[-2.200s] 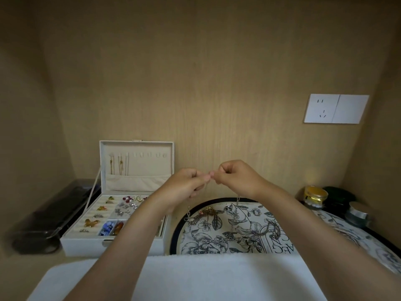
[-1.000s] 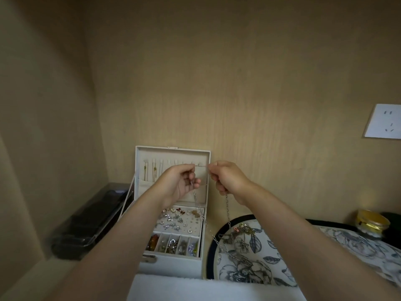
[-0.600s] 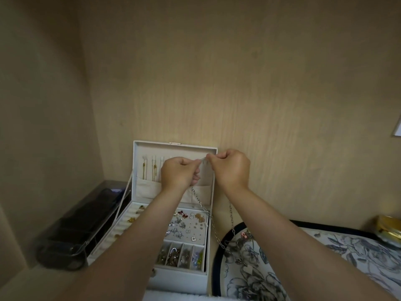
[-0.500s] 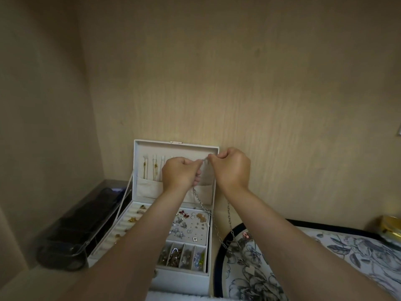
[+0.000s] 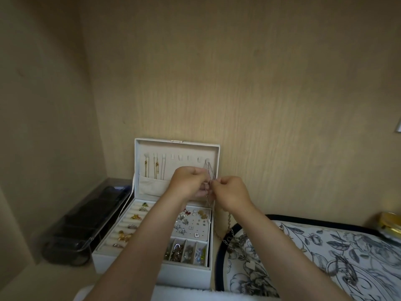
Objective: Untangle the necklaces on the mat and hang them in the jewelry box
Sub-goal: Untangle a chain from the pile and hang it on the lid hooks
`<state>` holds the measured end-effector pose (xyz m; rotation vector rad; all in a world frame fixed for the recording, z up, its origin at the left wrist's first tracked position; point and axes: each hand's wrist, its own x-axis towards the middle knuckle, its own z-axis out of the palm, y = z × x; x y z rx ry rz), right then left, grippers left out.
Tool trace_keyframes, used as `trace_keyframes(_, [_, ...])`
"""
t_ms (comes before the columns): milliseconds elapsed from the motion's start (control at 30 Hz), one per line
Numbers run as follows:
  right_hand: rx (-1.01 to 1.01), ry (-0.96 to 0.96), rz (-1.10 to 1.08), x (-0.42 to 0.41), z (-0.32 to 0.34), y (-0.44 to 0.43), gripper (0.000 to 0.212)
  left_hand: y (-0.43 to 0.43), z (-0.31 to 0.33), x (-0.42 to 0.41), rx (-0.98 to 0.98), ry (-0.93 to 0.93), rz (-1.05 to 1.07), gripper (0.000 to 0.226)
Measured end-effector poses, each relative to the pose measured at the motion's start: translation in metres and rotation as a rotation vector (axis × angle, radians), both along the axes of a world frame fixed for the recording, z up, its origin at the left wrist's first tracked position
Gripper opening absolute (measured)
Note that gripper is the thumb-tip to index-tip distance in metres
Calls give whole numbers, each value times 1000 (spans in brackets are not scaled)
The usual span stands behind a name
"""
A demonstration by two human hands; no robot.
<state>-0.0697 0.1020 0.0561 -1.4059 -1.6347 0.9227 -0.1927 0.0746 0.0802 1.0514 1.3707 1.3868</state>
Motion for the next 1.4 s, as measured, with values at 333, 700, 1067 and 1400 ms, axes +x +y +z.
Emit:
trace_keyframes(333, [-103, -25, 232, 15, 9, -19, 28, -16, -8, -2, 113, 307, -127, 32])
trace_keyframes(700, [189, -137, 285, 47, 13, -5, 26, -16, -35, 11, 59, 443, -270, 22])
trace_keyframes(1067, [135, 207, 356, 59, 7, -3, 12, -16, -42, 25, 49, 495, -331, 16])
trace_keyframes(1400, [-227, -403, 570, 73, -1, -7, 24, -16, -26, 18, 176, 410, -201, 8])
